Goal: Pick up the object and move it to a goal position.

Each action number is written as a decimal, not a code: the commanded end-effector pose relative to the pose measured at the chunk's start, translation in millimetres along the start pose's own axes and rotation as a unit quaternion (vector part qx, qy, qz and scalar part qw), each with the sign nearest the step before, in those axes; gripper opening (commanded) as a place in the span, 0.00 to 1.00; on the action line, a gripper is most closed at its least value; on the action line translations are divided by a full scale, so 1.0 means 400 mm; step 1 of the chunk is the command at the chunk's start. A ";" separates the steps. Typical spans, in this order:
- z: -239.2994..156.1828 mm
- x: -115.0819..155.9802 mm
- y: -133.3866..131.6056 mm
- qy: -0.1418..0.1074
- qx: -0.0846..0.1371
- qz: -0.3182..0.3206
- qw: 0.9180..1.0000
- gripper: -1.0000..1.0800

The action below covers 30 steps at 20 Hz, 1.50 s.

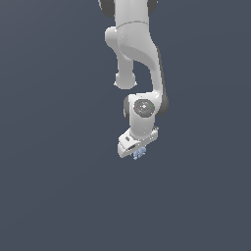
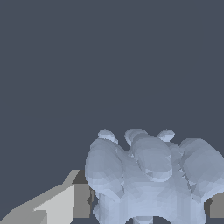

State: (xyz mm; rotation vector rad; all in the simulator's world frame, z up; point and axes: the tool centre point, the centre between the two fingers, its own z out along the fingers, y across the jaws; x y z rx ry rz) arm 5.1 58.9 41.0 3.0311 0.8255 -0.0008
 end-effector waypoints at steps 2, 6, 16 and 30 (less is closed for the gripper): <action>0.002 0.001 0.000 0.000 0.000 0.000 1.000 0.00; 0.002 0.001 0.000 0.000 0.000 0.000 1.000 0.00; -0.040 0.004 0.014 0.001 0.000 0.000 1.000 0.00; -0.326 0.022 0.107 0.001 0.000 0.000 1.000 0.00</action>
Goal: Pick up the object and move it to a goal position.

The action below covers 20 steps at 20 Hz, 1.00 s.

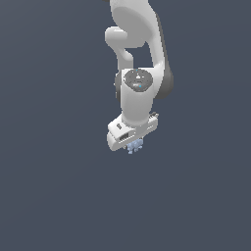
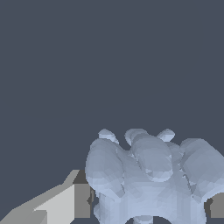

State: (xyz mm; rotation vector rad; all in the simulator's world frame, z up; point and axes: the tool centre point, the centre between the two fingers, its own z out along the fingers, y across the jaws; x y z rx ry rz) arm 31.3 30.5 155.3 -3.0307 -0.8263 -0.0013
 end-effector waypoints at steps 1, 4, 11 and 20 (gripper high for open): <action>-0.068 0.004 0.021 0.000 0.000 0.000 1.000 0.00; -0.148 0.010 0.048 0.000 0.000 0.000 1.000 0.00; -0.324 0.025 0.107 0.000 0.000 0.000 1.000 0.00; -0.498 0.042 0.168 0.000 0.000 0.000 1.000 0.00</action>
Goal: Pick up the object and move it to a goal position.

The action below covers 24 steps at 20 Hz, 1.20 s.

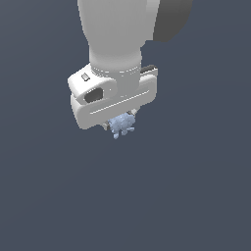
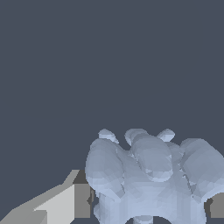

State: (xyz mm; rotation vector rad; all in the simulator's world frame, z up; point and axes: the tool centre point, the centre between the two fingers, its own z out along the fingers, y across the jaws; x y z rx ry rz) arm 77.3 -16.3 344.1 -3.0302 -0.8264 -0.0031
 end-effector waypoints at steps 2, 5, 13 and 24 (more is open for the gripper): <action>-0.056 0.005 0.019 0.000 0.000 0.000 1.000 0.00; -0.096 0.011 0.034 -0.001 0.000 0.000 1.000 0.00; -0.181 0.022 0.066 -0.001 0.000 0.000 1.000 0.00; -0.246 0.032 0.091 -0.001 0.000 0.000 1.000 0.00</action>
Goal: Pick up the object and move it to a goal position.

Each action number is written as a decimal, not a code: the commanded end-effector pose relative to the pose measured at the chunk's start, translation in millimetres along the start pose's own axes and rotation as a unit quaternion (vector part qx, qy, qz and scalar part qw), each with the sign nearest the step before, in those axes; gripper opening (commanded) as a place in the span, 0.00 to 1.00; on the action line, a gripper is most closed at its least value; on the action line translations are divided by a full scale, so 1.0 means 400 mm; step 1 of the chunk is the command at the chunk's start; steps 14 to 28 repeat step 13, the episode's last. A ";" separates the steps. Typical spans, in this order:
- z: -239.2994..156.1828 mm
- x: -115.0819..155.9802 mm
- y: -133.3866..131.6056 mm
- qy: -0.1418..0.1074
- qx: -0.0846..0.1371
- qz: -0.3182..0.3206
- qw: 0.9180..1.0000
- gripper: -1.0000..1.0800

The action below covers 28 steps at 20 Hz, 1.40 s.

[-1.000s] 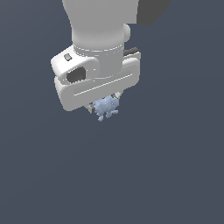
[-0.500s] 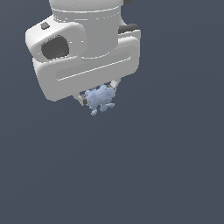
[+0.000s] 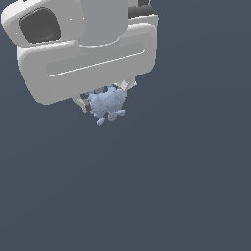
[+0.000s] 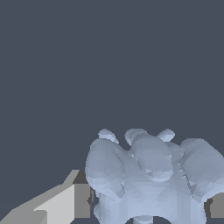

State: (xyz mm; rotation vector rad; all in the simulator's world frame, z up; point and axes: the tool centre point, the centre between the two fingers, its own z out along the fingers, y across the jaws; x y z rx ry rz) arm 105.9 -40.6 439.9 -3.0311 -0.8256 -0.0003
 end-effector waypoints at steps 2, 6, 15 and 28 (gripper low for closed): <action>-0.011 0.002 0.004 0.000 0.000 0.000 1.000 0.00; -0.017 0.003 0.007 0.000 0.000 0.000 1.000 0.00; -0.021 0.004 0.008 0.000 0.000 0.000 1.000 0.00; -0.021 0.004 0.008 0.000 0.000 0.000 1.000 0.00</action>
